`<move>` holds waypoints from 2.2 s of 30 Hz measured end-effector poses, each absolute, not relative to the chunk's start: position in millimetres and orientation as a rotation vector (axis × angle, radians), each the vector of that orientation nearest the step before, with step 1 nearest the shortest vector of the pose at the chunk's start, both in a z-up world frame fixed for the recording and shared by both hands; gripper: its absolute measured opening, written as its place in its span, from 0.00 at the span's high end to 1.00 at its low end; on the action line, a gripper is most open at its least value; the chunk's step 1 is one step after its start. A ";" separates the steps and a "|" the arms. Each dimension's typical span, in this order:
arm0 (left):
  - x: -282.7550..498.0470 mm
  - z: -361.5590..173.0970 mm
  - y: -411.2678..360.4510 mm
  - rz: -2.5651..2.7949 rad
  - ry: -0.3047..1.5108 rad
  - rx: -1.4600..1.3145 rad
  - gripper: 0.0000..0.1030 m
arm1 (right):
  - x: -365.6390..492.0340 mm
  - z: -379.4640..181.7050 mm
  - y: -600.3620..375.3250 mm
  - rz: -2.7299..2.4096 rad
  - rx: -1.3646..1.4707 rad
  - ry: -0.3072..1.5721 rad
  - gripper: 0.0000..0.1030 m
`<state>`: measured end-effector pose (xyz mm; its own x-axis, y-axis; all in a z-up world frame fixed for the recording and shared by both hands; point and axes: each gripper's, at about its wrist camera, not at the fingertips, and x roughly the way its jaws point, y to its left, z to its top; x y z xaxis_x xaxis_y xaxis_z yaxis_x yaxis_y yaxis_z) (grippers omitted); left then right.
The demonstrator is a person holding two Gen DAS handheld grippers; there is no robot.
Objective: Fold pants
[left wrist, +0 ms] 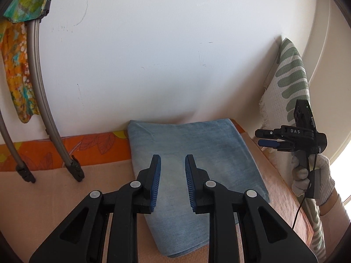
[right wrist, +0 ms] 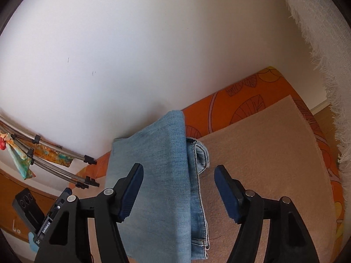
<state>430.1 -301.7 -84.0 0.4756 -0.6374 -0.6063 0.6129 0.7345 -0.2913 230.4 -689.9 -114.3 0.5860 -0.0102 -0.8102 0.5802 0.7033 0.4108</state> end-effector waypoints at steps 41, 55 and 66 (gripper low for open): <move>165.5 -44.5 -150.7 -0.738 0.685 0.050 0.25 | 24.4 -2.2 -304.2 -0.597 0.199 0.679 0.00; 153.5 -78.7 -144.0 -0.706 0.729 0.075 0.25 | 29.3 -42.4 -271.0 -0.567 0.173 0.682 0.00; 149.8 -76.2 -141.5 -0.672 0.717 0.079 0.24 | 25.7 -36.2 -267.1 -0.556 0.190 0.644 0.00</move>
<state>149.8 -141.5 -76.2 0.5552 -0.5420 -0.6309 0.5942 0.7892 -0.1550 25.7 -267.1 -36.2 0.6602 -0.4310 -0.6151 0.5460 0.8378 -0.0010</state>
